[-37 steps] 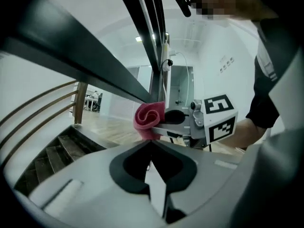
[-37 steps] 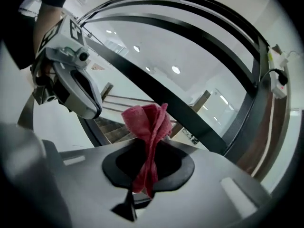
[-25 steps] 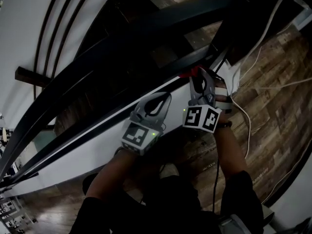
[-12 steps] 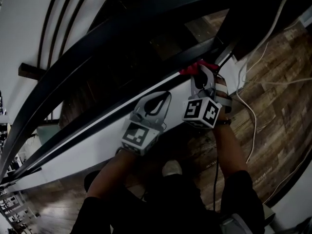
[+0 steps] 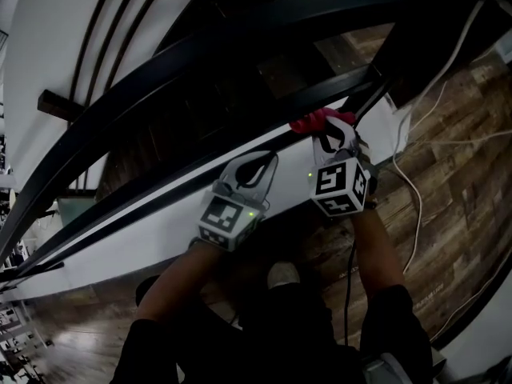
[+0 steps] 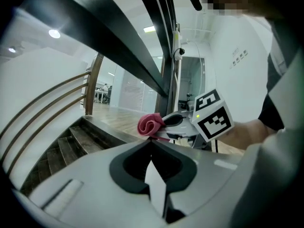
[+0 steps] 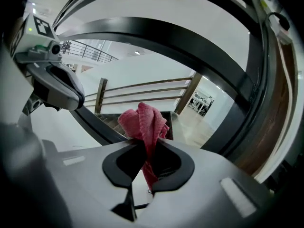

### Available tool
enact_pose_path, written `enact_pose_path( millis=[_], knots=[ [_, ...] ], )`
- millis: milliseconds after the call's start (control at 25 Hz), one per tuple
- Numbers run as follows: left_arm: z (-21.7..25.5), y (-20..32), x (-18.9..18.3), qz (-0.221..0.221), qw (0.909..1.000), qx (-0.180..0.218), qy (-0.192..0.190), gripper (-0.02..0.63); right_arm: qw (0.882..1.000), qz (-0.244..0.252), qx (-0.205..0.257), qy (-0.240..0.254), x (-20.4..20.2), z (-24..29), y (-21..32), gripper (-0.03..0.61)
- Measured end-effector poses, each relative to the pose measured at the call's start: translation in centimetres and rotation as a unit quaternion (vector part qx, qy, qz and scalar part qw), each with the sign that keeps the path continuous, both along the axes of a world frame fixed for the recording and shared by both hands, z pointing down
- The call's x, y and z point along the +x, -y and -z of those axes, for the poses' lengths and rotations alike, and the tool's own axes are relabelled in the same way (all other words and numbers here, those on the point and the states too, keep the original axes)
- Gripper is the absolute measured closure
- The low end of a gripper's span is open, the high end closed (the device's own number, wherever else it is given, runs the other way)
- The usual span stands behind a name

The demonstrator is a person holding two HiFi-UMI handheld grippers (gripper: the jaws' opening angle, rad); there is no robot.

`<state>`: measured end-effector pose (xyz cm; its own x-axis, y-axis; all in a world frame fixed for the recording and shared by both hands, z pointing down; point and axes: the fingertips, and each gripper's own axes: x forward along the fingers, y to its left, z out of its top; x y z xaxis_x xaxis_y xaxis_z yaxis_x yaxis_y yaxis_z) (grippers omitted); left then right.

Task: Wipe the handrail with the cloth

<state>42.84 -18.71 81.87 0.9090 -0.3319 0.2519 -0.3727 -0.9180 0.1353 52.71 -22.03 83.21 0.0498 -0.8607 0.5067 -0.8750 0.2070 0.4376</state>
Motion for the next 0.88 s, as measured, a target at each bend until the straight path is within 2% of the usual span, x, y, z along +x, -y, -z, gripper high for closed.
enact_pose_path(
  millis=[360, 520, 680, 880],
  knots=[
    [-0.3, -0.4, -2.8, 0.001, 0.9990, 0.032, 0.032, 0.614, 0.999, 0.046, -0.009, 0.002, -4.6, -0.3, -0.3, 0.538],
    [-0.7, 0.0, -5.0, 0.021, 0.9983, 0.024, 0.049, 0.614, 0.998, 0.058, -0.014, -0.001, -6.1, -0.6, -0.4, 0.538],
    [-0.9, 0.6, -6.9, 0.047, 0.9976, 0.006, 0.050, 0.614, 0.998, 0.066, -0.017, -0.003, -7.5, -0.6, -0.3, 0.538],
    [-0.8, 0.3, -8.3, 0.044, 0.9972, 0.017, 0.059, 0.614, 0.997, 0.080, -0.023, -0.007, -9.4, -0.9, -0.2, 0.538]
  ],
)
